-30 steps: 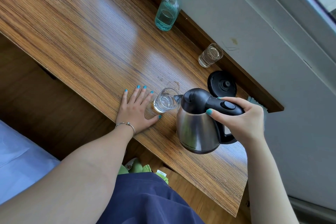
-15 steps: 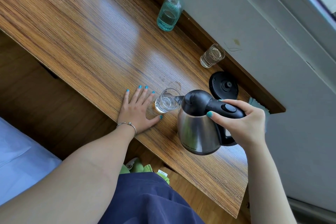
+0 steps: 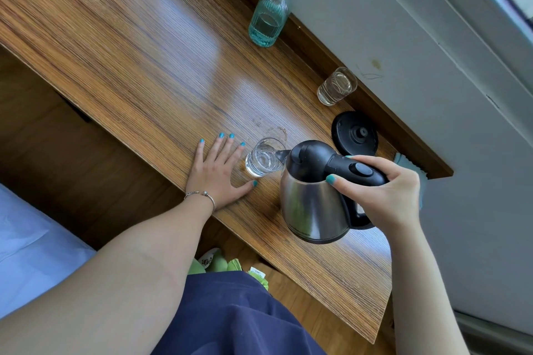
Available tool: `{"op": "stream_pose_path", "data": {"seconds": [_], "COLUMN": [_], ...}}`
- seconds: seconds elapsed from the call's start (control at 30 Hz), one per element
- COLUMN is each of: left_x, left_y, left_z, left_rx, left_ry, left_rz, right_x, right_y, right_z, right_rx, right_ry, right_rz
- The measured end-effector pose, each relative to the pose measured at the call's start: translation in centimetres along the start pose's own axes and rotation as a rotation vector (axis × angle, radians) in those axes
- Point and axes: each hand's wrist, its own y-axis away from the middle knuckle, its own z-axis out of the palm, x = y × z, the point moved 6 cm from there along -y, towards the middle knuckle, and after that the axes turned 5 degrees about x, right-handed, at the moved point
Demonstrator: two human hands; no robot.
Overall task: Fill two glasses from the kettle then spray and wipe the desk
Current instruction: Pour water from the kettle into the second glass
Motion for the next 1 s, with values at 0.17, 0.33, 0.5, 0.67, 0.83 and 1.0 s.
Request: {"op": "stream_pose_path", "data": {"seconds": [0.17,0.33,0.5,0.67,0.83,1.0], "left_x": [-0.06,-0.03,-0.07,-0.04,-0.04,-0.08], "left_y": [-0.04,-0.06,-0.07,-0.07,-0.06,0.05], "left_z": [0.05,0.01,-0.04,-0.05,-0.04,-0.06], "left_rx": [-0.009,-0.014,-0.012,-0.012,-0.007,0.007], "left_ry": [0.002,0.0,-0.003,0.006,0.014,0.013], "left_rz": [-0.001,-0.002,0.001,0.004,0.009,0.01], "right_x": [-0.03,0.26,0.36,0.34,0.35,0.32], "right_y": [0.07,0.21,0.2,0.35,0.14,0.01], "right_z": [-0.01,-0.29,-0.43,-0.54,-0.42,-0.38], "right_rx": [-0.003,0.013,0.021,0.028,0.021,0.018], "right_ry": [0.011,0.014,0.022,0.037,0.038,0.024], "right_rz": [-0.009,0.003,0.019,0.009,0.022,0.038]}}
